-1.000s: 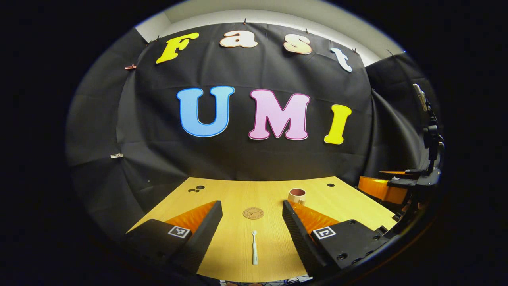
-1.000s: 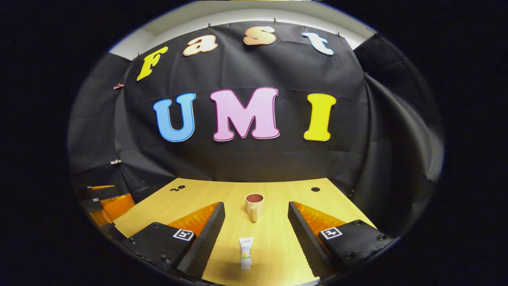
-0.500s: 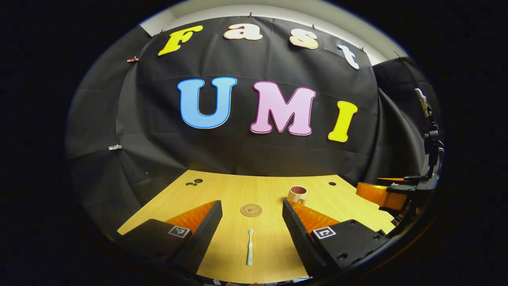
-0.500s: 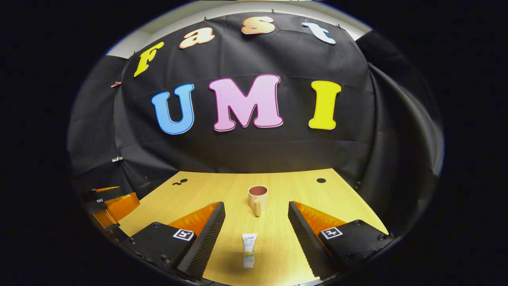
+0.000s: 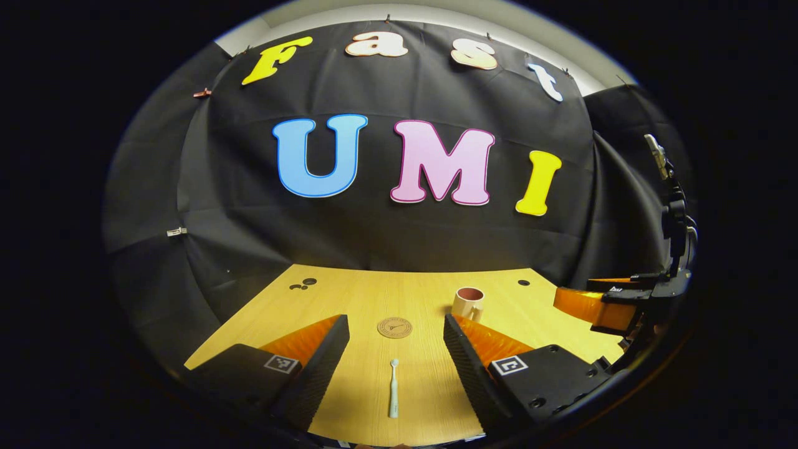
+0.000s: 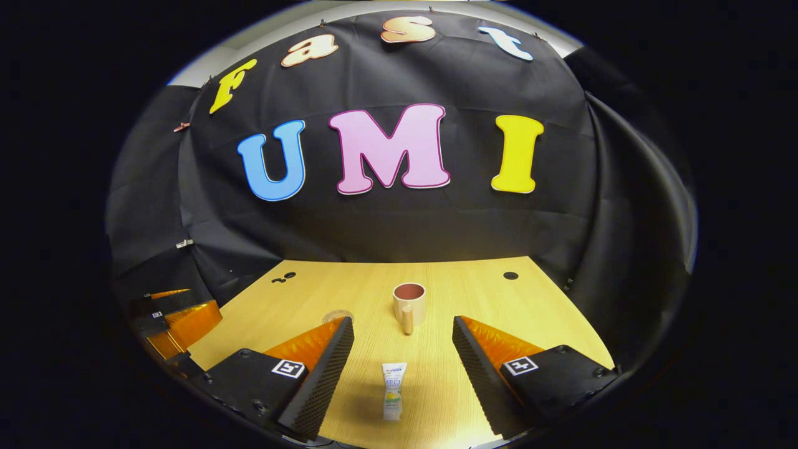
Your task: Put the toothbrush and toothpaste on the desktop into the cup, then pick up the cup and place it on the coaster on the desktop.
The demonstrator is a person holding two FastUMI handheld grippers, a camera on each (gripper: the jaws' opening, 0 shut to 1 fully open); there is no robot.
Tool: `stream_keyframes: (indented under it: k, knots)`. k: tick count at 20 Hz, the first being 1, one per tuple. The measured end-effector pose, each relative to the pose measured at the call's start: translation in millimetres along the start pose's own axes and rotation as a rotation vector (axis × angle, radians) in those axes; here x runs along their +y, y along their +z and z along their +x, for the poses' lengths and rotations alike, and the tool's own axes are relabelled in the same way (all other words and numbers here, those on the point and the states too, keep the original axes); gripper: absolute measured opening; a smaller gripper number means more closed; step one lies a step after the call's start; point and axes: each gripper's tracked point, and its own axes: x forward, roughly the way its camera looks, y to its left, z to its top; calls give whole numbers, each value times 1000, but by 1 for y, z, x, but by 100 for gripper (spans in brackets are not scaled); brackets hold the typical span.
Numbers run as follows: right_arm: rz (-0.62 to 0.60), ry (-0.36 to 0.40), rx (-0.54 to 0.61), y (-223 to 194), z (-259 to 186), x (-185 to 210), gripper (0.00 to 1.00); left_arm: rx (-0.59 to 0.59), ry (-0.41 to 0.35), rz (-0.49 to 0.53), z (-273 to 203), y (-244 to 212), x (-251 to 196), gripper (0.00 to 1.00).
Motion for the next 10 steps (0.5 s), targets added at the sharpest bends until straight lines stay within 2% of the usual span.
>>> stream_keyframes:
  k: [2, 3, 4, 8, 9, 10]
  knots:
    - [1, 1, 24, -5, 7, 0, 98, 12, 7, 2, 3, -3, 2, 96]
    - [2, 2, 35, -7, 11, 1, 98, 19, 13, 3, 4, -6, 4, 92]
    - [3, 6, 48, -10, 16, 2, 98, 25, 19, 3, 5, -7, 6, 96]
    - [2, 33, 92, -19, 31, 9, 99, 44, 43, -6, 9, -13, 12, 96]
    - [-3, 40, 109, -25, 38, 10, 98, 49, 51, -7, 10, -14, 14, 92]
    - [-6, 46, 134, -32, 43, 12, 98, 56, 60, -6, 11, -16, 16, 96]
